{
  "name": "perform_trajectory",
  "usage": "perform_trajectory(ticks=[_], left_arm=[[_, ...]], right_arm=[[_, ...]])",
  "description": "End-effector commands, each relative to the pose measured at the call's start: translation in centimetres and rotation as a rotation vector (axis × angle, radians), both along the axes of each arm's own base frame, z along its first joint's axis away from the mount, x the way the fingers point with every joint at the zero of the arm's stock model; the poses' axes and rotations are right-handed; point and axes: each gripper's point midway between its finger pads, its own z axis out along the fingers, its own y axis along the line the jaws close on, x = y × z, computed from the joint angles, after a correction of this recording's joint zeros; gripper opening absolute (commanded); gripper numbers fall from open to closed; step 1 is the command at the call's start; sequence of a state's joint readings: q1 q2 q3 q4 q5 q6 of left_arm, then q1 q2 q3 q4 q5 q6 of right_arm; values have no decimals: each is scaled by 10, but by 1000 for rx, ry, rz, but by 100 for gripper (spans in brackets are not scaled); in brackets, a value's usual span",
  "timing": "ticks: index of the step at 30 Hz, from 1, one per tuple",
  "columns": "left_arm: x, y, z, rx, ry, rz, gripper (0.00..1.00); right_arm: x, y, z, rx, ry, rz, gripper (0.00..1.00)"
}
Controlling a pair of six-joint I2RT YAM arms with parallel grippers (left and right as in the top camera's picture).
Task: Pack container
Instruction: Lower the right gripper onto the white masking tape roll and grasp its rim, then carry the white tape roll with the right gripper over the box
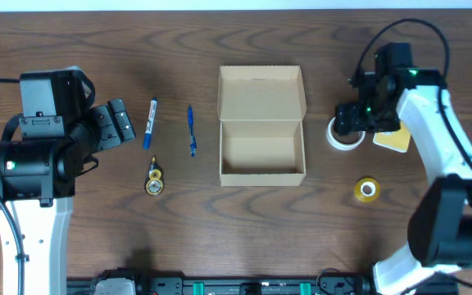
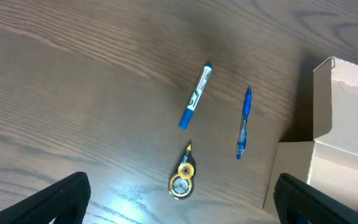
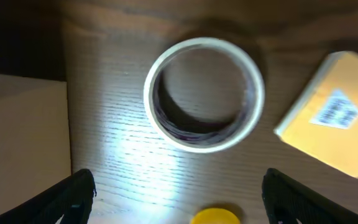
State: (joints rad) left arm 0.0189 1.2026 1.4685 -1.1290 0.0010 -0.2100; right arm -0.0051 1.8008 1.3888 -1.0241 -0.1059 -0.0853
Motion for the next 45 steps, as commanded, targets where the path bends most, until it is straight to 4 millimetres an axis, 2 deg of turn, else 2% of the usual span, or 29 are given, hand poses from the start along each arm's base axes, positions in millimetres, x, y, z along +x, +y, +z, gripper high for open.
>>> perform_trajectory(ticks=[1,5,9,11,15,20,23,28,34,37,39,45], left_arm=[[1,-3,4,-18,-9,-14,95],[1,-3,4,-18,-8,-13,95],[1,-3,4,-18,-8,-13,96],[1,-3,4,-18,-8,-13,95],[1,-3,4,-18,-8,-13,95],[1,-3,4,-18,-10,-14,95],[2,-3,4,-18,-12,-14,95],[2,-3,5,-18,-15,-14,95],[2,-3,5,-18,-16,-14,95],[2,-3,5,-18,-15,-14,95],[2,-3,5,-18,-15,-14,95],[2,-7,5,-36,-15,-27,95]], right_arm=[[1,16,-12,32,33,41,86],[-1,23,-37,30,95,61,84],[-4,27,-53,28,138,71,75],[-5,27,-61,29,155,71,68],[-5,27,-72,28,175,70,65],[-3,27,-84,29,189,70,55],[-2,27,-85,31,185,70,38],[0,30,-85,44,176,70,19],[8,36,-80,79,152,73,9],[12,36,-75,79,142,73,7],[15,36,-72,79,133,74,1],[21,37,-68,79,118,74,1]])
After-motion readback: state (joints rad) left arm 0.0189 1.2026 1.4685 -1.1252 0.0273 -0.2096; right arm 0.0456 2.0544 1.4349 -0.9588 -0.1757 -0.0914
